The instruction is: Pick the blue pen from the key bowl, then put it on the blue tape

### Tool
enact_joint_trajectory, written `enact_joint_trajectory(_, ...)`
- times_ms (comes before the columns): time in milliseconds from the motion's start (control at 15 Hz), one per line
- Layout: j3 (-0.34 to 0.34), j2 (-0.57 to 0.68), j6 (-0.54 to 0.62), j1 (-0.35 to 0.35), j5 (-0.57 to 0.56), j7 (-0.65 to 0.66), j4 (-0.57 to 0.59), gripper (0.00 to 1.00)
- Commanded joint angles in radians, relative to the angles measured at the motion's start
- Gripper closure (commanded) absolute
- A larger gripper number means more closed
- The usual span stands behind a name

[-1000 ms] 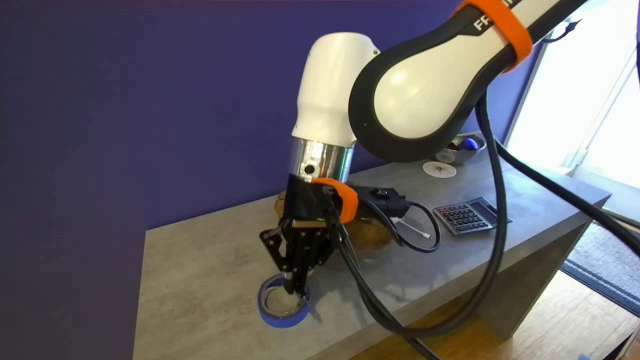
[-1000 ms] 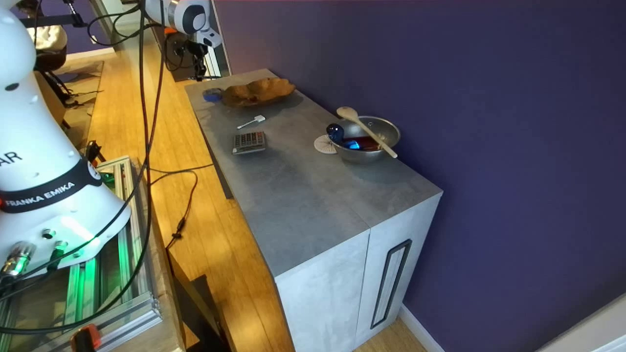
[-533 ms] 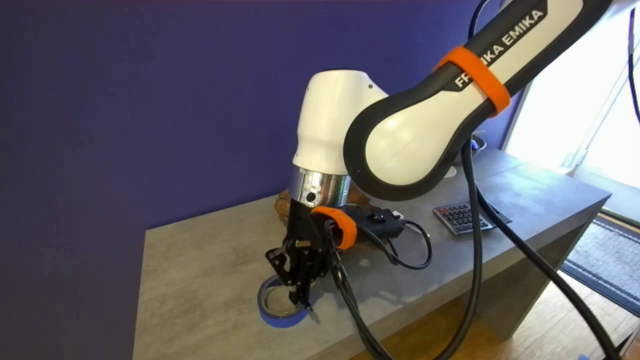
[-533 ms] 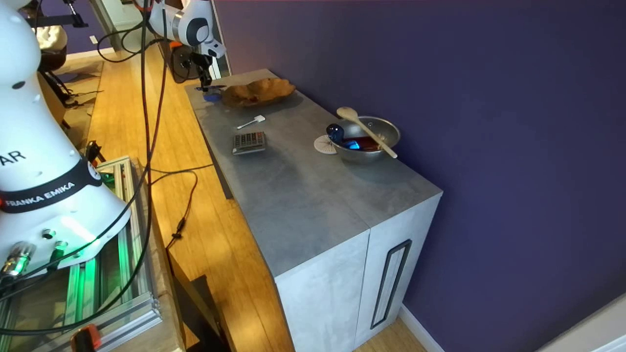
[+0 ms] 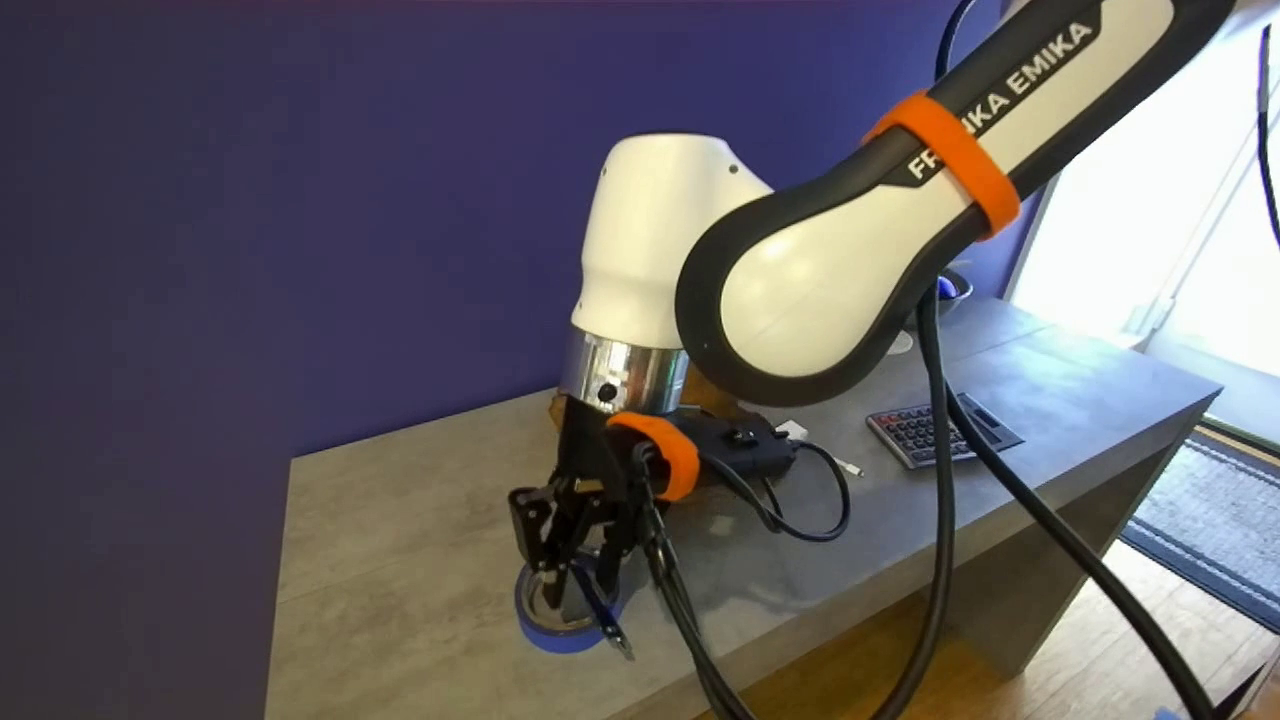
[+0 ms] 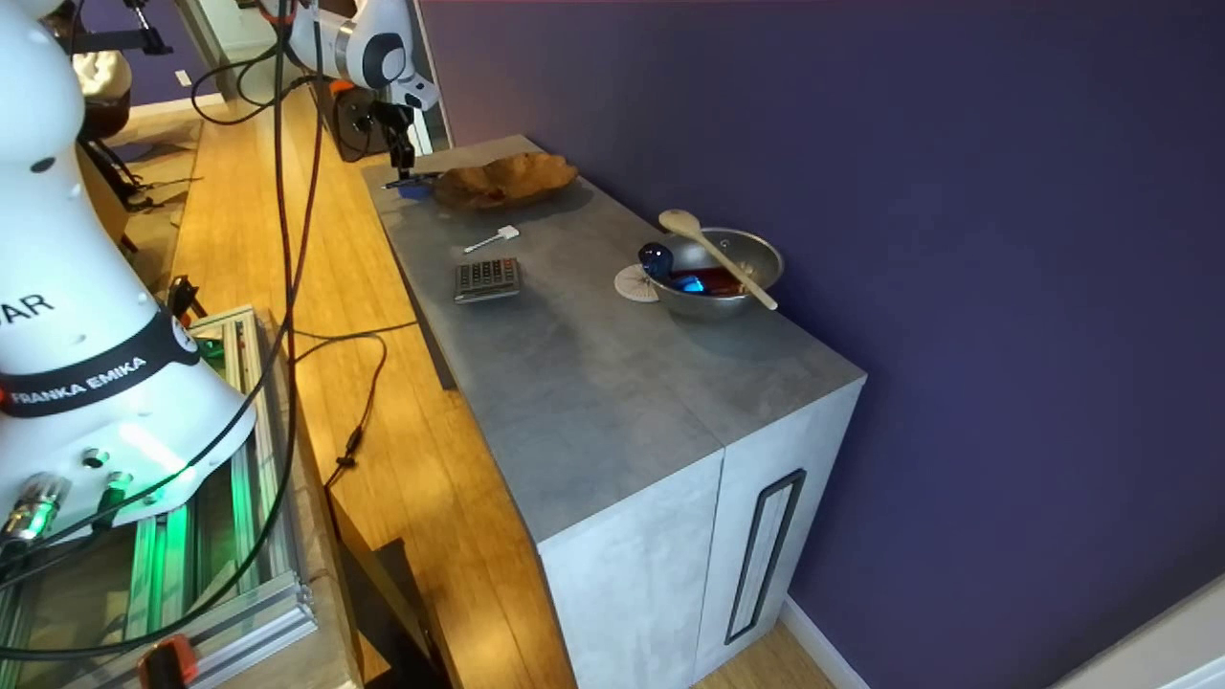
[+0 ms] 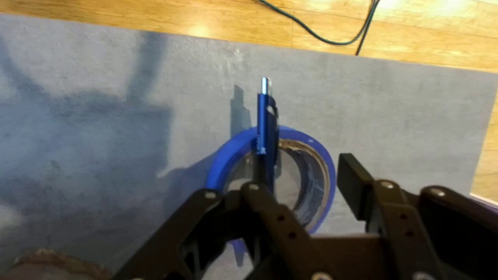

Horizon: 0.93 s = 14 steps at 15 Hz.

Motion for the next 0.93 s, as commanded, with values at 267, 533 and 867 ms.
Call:
enact_joint_trajectory(267, 0.277, -0.290, 0.147, -0.255, 0.166, -0.247, -0.301, 0.00)
enact_joint_trajectory(533, 0.262, -0.291, 0.123, -0.245, 0.206, -0.272, -0.251, 0.00)
enact_joint_trajectory(867, 0.272, -0.319, 0.140, -0.259, 0.212, -0.283, -0.308, 0.00)
